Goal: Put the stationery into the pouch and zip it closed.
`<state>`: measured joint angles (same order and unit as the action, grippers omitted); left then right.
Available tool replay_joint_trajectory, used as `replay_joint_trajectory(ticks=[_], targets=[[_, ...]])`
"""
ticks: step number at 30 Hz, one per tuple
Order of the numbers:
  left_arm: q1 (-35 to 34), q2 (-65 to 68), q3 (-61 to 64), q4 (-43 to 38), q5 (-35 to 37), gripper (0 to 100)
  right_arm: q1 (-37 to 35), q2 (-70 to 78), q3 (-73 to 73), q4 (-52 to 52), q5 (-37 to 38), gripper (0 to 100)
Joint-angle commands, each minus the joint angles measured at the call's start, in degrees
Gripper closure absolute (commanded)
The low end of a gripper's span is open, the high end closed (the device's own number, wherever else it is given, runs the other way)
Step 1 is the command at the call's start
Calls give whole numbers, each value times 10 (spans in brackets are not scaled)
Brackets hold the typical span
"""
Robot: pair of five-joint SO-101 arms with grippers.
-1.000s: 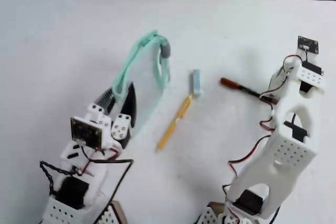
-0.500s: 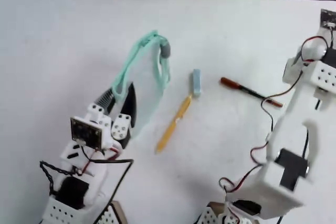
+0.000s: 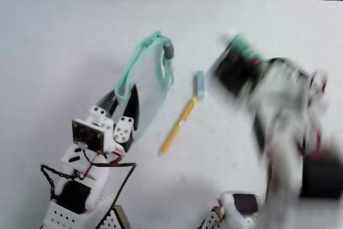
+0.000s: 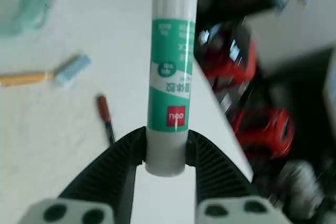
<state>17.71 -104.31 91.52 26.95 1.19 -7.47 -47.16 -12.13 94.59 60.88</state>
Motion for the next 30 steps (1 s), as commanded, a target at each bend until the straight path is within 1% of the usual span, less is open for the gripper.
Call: replay_joint_trajectory(ticks=[1, 3, 6, 8, 10, 11, 14, 16, 19, 22, 25, 28, 30], targets=[[8, 1, 11, 0, -4, 976, -94, -44, -16, -1, -38, 979], [17, 1, 11, 2, -4, 976, -94, -30, -16, -6, -106, 979], [25, 1, 11, 3, -4, 972, -98, -12, -17, -25, -185, 979], [22, 1, 2, 12, -1, 923, -98, -7, -17, -47, -235, 979], [21, 1, -18, 48, 0, 856, -98, -5, -17, -71, -282, 979], [20, 1, -31, 72, 5, 839, -98, -3, -16, -80, -302, 979], [15, 1, -71, 127, 37, 830, -98, 6, -15, -105, -372, 979], [15, 1, -89, 152, 43, 819, -99, 25, -18, -113, -430, 979], [15, 1, -94, 165, 41, 815, -117, 64, -19, -113, -497, 979], [15, 1, -93, 165, 40, 815, -162, 109, -22, -116, -508, 979], [15, 1, -92, 165, 40, 815, -196, 152, -68, -105, -508, 979], [20, 1, -87, 164, 40, 815, -204, 184, -144, -63, -508, 979], [20, 1, -86, 164, 40, 815, -204, 202, -188, -52, -509, 979]])
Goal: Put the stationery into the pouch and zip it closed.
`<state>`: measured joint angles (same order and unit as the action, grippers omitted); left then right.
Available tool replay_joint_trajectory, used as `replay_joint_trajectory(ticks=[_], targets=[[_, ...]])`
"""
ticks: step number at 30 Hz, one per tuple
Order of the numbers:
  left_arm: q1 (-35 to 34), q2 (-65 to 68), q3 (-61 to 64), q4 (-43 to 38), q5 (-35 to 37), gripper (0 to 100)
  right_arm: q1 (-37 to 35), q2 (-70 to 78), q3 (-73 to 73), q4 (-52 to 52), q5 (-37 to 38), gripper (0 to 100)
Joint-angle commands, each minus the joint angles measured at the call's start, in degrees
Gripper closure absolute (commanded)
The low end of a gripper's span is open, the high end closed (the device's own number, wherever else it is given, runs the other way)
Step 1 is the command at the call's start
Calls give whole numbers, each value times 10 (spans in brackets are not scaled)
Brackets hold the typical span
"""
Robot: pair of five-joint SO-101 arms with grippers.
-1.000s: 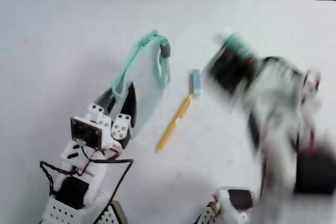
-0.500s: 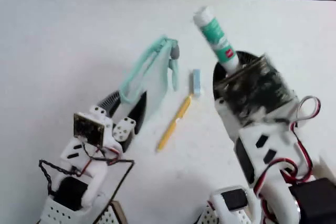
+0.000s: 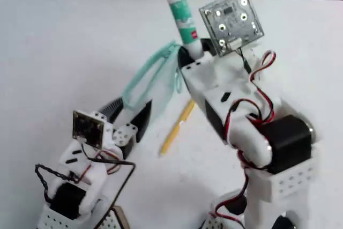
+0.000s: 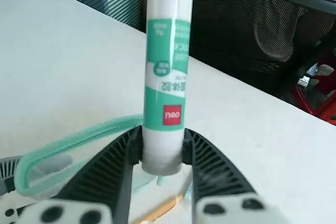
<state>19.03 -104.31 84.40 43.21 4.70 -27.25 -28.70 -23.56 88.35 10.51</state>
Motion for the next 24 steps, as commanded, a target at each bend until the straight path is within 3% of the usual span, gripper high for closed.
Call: replay_joint_trajectory(ticks=[1, 12, 24], targets=[[7, 1, -15, 2, 7, 815, -7, 25, -86, 8, -8, 979], [7, 1, -14, 2, 6, 815, -83, 107, -60, -51, -5, 979], [5, 1, -14, 2, 5, 815, -87, 133, 55, -28, -4, 979]])
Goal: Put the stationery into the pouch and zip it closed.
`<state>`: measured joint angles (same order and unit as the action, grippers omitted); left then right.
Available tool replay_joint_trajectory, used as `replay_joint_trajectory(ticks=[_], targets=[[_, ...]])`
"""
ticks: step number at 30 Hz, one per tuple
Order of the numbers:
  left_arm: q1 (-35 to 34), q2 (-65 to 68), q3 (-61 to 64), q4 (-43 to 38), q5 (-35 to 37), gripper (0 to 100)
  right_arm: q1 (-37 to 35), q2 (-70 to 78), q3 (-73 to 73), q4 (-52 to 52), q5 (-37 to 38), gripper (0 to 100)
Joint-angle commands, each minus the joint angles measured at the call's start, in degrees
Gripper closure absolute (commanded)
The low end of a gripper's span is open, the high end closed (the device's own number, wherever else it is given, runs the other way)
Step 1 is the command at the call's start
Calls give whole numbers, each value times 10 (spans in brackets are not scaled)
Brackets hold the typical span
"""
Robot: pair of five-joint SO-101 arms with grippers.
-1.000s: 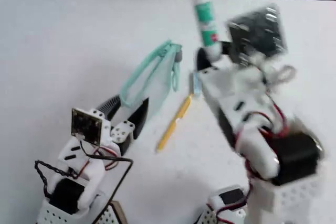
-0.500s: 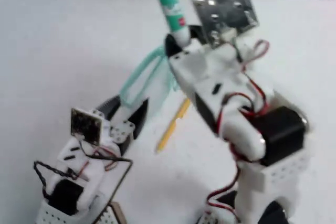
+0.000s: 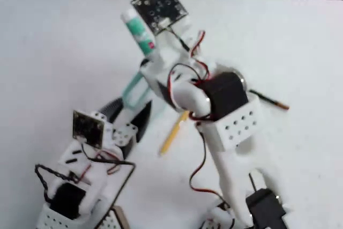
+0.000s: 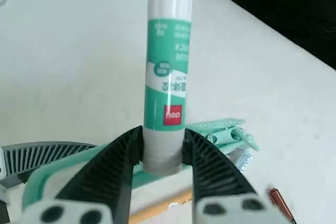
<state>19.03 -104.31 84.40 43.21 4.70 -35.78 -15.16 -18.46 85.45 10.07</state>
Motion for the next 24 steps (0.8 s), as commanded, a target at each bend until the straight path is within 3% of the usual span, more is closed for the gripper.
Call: replay_joint_trajectory(ticks=[1, 8, 13, 17, 24], targets=[[5, 1, -14, 2, 5, 815, -1, -2, 7, 1, 0, 979], [5, 1, -14, 2, 5, 815, -30, 3, 40, 0, 9, 979], [7, 1, -14, 4, 5, 815, -110, 4, 98, -67, 94, 979], [3, 2, -9, 7, 4, 801, -110, -2, 165, -118, 107, 979], [7, 1, -3, 3, -16, 790, -86, -1, 172, -119, 107, 979]])
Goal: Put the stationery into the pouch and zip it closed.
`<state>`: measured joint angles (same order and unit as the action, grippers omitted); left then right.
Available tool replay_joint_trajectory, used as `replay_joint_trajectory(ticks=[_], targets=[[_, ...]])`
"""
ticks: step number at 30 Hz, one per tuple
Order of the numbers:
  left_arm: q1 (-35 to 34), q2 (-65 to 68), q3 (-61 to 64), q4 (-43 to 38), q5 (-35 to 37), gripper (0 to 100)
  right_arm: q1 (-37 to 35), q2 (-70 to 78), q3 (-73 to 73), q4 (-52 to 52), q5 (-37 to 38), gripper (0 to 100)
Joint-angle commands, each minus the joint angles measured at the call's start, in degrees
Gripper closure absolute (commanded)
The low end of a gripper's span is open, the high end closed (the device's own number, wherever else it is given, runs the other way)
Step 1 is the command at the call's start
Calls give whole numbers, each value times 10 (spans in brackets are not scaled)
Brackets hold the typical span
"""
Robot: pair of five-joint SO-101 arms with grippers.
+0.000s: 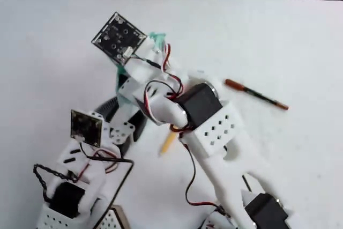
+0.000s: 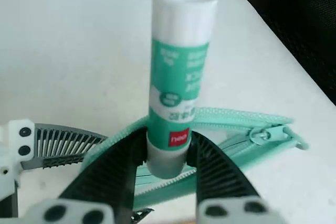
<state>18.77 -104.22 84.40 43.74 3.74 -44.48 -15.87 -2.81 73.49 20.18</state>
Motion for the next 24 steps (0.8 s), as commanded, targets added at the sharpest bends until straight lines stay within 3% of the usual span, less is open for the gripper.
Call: replay_joint_trajectory(ticks=[1, 17, 24], targets=[[9, 0, -3, -3, -6, 790, 5, 6, 17, 0, 6, 979], [5, 0, 0, -4, -6, 790, 7, 5, 3, 28, 9, 970], [5, 0, 0, -4, -6, 790, 8, 4, 3, 39, 9, 830]])
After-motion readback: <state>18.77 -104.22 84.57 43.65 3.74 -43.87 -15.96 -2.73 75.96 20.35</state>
